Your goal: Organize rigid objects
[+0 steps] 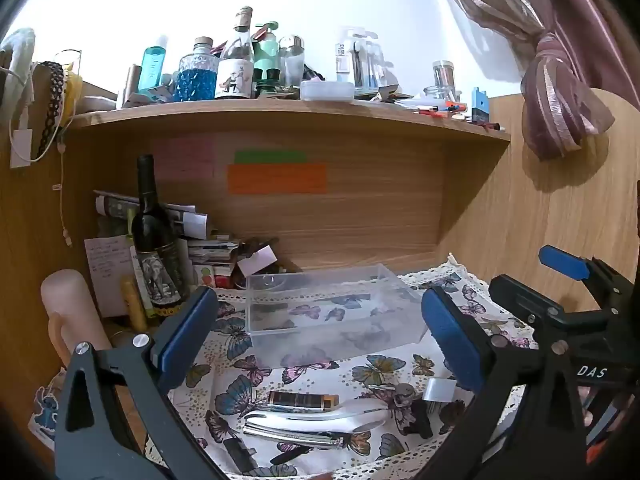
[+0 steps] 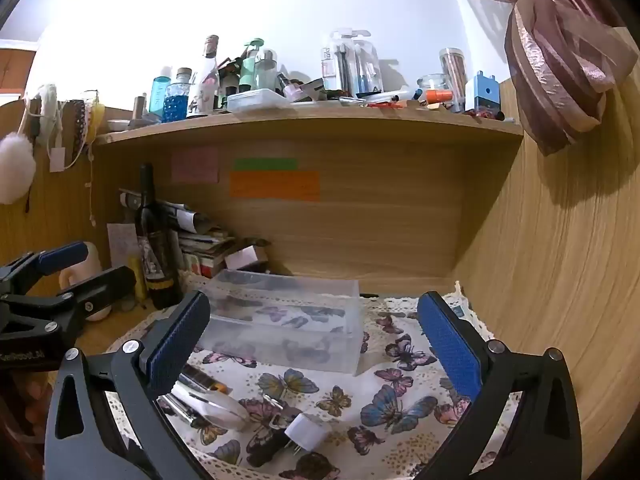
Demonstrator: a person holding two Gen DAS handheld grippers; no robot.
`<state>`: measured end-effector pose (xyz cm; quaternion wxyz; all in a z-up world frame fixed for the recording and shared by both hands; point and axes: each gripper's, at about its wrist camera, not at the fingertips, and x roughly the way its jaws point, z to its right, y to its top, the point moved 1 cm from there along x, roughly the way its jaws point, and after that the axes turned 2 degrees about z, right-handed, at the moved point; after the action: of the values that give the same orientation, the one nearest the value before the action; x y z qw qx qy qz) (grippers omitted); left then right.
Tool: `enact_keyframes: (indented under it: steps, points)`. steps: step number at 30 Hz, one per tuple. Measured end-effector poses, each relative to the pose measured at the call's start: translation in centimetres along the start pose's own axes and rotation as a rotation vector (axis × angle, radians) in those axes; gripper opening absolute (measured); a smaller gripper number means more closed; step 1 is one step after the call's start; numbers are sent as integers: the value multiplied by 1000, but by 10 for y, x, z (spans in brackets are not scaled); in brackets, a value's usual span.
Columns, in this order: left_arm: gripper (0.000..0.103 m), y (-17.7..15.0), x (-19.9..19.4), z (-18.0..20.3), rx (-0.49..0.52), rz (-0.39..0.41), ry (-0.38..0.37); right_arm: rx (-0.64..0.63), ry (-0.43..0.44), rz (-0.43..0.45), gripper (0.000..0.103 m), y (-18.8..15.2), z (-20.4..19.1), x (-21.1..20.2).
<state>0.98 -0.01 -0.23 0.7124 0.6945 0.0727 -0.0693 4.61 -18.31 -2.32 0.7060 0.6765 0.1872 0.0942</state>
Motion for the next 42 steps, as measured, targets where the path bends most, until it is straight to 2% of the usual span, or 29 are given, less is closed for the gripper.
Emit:
enact_keyframes:
  steps: [13,42]
  points:
    - [103,1,1,3,-2,34,-3,7,-6,-8,103,0,2,3]
    - [103,5,3,2,1,44,-9,4,12,17,103,1,-2,5]
